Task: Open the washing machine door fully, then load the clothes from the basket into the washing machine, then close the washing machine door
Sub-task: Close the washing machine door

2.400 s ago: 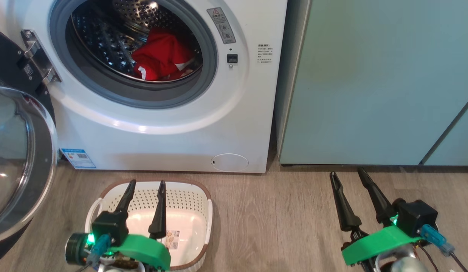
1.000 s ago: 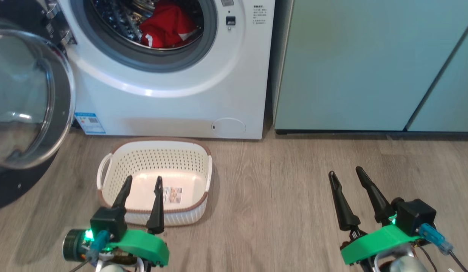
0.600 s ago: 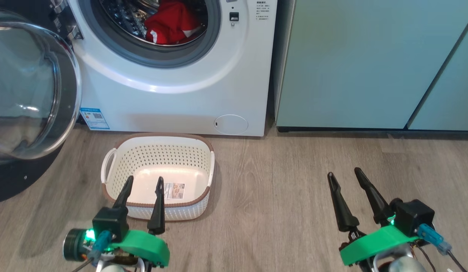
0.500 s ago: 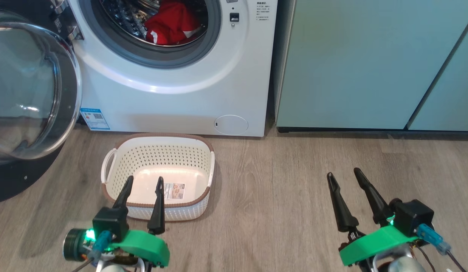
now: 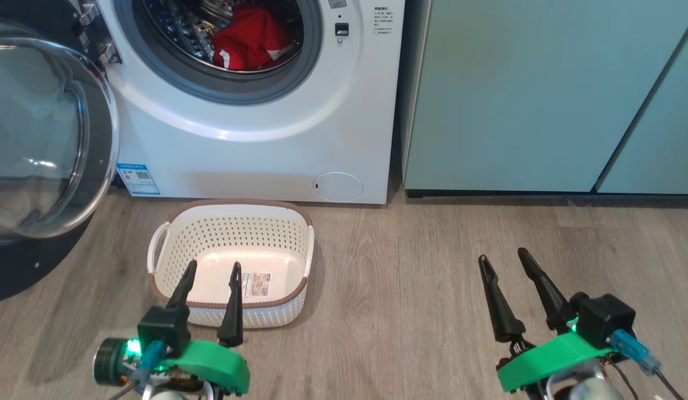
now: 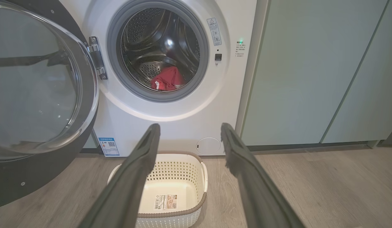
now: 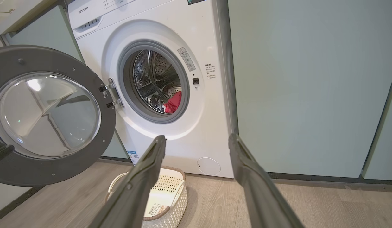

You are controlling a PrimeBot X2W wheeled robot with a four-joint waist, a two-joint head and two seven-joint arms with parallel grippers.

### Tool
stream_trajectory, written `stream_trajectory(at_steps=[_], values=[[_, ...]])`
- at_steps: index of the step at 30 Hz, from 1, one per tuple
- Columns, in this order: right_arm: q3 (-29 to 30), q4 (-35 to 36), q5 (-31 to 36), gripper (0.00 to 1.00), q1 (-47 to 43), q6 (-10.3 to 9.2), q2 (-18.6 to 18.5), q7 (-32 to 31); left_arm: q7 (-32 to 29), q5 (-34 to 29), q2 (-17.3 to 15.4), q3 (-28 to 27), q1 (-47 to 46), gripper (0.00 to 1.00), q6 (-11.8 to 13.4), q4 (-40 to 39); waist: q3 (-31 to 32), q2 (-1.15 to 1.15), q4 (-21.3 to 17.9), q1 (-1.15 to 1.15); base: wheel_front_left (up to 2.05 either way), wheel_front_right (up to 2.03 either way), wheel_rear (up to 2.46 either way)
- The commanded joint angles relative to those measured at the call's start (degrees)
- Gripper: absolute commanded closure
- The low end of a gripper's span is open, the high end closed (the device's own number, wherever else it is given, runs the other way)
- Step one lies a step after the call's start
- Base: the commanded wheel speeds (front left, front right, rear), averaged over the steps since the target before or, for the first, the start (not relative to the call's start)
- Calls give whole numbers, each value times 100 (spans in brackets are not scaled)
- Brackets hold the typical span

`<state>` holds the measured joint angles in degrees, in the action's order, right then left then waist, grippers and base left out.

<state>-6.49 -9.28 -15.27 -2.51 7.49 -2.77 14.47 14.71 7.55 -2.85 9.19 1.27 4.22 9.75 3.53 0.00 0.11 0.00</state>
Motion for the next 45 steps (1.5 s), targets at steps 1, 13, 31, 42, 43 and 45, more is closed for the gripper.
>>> stream_trajectory(at_steps=[1,13,31,42,43,45], values=[[-151,169,-14,0,252,0,-10,53,29,-46,-3,-166,-220,0,3,-161,-6,0,-3,0,0,0,0],[-74,239,-41,0,215,0,-10,53,29,-22,-3,-126,-310,0,49,-127,-172,0,225,0,0,0,0],[-214,351,-122,0,312,0,-10,53,29,-134,-3,-166,-474,0,41,-145,-463,0,2434,0,0,0,0],[-1031,29,-281,0,974,0,-10,53,29,-164,-3,-733,-216,0,286,-697,-577,0,3111,0,0,0,0],[-1122,-37,-306,0,1072,0,-10,53,29,-160,-3,-781,-173,0,327,-770,-590,0,3117,0,0,0,0],[-1262,-144,-366,0,1241,0,-10,53,29,-152,-3,-847,-89,0,392,-885,-604,0,3118,0,0,0,0]])
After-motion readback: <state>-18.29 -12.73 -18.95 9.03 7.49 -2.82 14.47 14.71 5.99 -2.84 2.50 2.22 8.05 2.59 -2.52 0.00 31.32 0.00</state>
